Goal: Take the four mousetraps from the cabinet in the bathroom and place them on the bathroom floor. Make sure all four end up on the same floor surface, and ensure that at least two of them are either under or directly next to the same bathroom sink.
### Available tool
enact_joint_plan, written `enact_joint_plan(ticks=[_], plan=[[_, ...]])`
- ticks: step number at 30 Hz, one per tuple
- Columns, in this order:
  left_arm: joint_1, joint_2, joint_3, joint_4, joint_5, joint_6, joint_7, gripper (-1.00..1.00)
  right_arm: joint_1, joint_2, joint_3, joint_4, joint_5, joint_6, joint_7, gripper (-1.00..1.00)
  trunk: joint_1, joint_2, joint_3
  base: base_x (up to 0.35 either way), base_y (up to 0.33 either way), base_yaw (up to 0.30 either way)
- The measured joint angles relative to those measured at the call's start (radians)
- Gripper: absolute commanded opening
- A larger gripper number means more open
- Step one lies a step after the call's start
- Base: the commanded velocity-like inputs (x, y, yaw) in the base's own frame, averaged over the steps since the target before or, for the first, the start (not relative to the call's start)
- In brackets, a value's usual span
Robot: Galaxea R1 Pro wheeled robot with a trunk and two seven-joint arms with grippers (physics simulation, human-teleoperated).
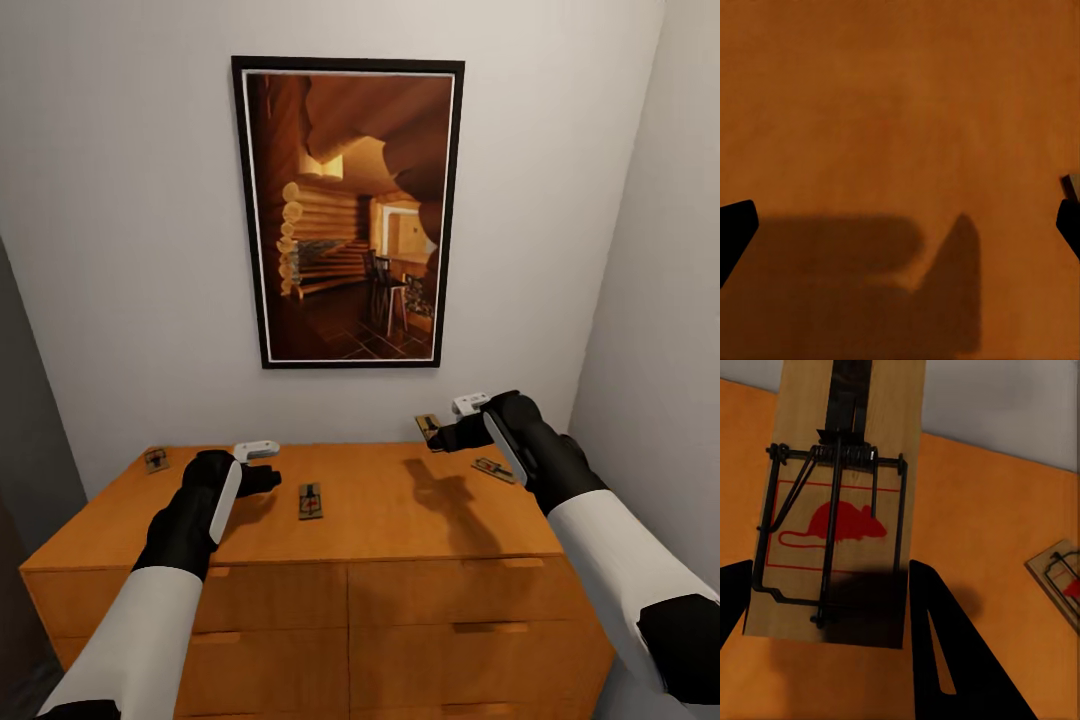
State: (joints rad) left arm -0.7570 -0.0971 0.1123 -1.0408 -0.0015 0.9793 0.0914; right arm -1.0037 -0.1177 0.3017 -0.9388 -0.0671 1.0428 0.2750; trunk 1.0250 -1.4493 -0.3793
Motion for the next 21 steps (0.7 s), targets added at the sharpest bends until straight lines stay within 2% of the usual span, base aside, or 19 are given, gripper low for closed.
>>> enact_joint_plan(ticks=[6,14,17,18,21], plan=[[0.000,0.000,0.002,0.003,0.001,-0.002,0.000,1.00,0.000,-0.001,0.002,-0.005,0.000,0.000,0.000,-1.00,0.000,0.000,0.000,0.000,-0.103,-0.006],[0.000,-0.003,0.001,0.014,0.002,-0.004,0.010,1.00,0.000,-0.001,0.009,-0.011,0.000,0.000,0.000,-1.00,0.000,0.000,0.000,0.000,-0.012,0.000],[0.000,-0.024,0.000,0.020,0.000,-0.002,0.018,1.00,0.000,-0.003,0.008,-0.011,-0.001,0.000,0.000,-1.00,0.000,0.000,0.000,0.000,-0.001,0.000],[0.000,-0.040,-0.001,0.022,0.000,0.000,0.033,1.00,0.000,-0.003,0.008,-0.011,-0.001,0.000,0.000,-1.00,0.000,0.000,0.000,0.000,0.000,0.000],[0.000,-0.057,-0.001,0.024,0.000,0.002,0.076,1.00,0.000,-0.005,0.008,-0.011,-0.001,0.000,0.000,-1.00,0.000,0.000,0.000,0.000,0.000,0.000]])
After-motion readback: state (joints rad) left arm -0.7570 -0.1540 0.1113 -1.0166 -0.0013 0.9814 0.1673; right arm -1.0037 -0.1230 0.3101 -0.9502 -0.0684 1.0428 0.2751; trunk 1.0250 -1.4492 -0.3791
